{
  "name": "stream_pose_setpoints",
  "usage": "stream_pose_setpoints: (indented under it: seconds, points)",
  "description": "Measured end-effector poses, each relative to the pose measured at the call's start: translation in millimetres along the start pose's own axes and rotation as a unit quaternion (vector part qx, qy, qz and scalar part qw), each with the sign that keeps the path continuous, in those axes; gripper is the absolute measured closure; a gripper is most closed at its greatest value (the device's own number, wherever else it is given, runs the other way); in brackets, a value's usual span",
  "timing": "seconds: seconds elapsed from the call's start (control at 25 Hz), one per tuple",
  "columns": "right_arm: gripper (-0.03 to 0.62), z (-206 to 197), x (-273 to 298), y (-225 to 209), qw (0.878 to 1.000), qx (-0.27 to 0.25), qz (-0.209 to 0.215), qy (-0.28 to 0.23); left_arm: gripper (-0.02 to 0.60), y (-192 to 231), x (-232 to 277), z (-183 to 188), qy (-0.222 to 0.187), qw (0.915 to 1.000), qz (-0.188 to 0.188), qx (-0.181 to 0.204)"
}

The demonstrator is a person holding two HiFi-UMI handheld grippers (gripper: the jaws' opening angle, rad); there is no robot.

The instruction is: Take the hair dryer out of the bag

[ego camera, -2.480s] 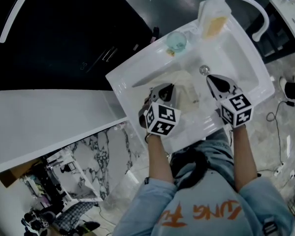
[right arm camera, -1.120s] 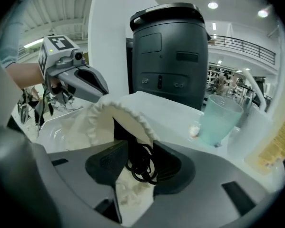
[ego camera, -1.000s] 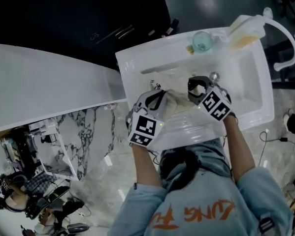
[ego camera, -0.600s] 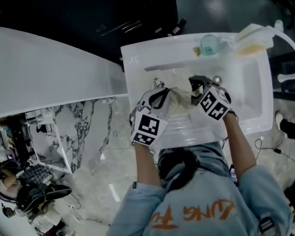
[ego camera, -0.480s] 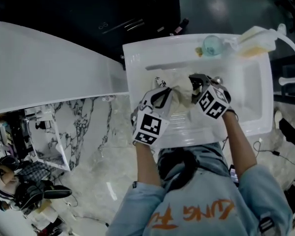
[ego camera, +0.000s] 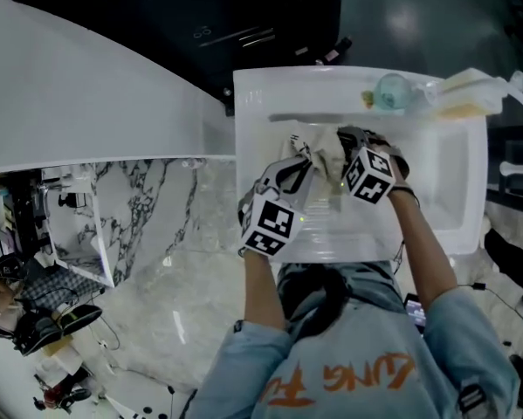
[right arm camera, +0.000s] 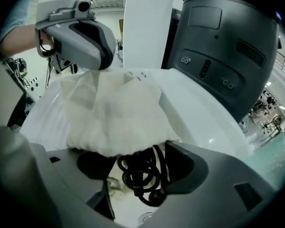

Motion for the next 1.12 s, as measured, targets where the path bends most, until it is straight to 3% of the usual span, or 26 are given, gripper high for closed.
stream_pose_setpoints:
  seconds: [0.12,0.28,0.4,0.48,0.72,0.96,1.12]
  points:
    - [0.266,-6,12,2,0.999,-0.029,0.019,0.038,0.572,6,-4,-10,0.007,0.9998,0.008,-0.014]
    - [0.26,-6,18,1,0.996,-0.045,0.047,0.056,0.572,13,-13,-39,0.063,0.9974,0.033,-0.008]
    - [0.269,-5,19,2,0.994,-0.045,0.065,0.07,0.566,13,-25,-62,0.088,0.9949,0.042,-0.028]
    - [0.293,-5,19,4,0.993,-0.045,0.071,0.078,0.5,9,-31,-76,0.099,0.9934,0.036,-0.046]
    - [0.365,-8,13,5,0.992,-0.037,0.055,0.111,0.397,1,-40,-101,0.127,0.9888,0.045,-0.064]
    - [0.401,-9,-2,4,0.994,-0.021,0.031,0.103,0.388,4,-34,-123,0.175,0.9781,0.097,-0.059]
    - [0.404,-10,-15,7,0.995,-0.019,0.01,0.096,0.393,5,-25,-127,0.193,0.9739,0.107,-0.053]
Point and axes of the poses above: the fingertips, and each gripper's own axes: x forward along the fingers, y to its left, z out of its top, the point moved 2 cm from there along -x, backward along the fingers, and after that the axes turned 12 degrees about y, right-handed, at the moved point
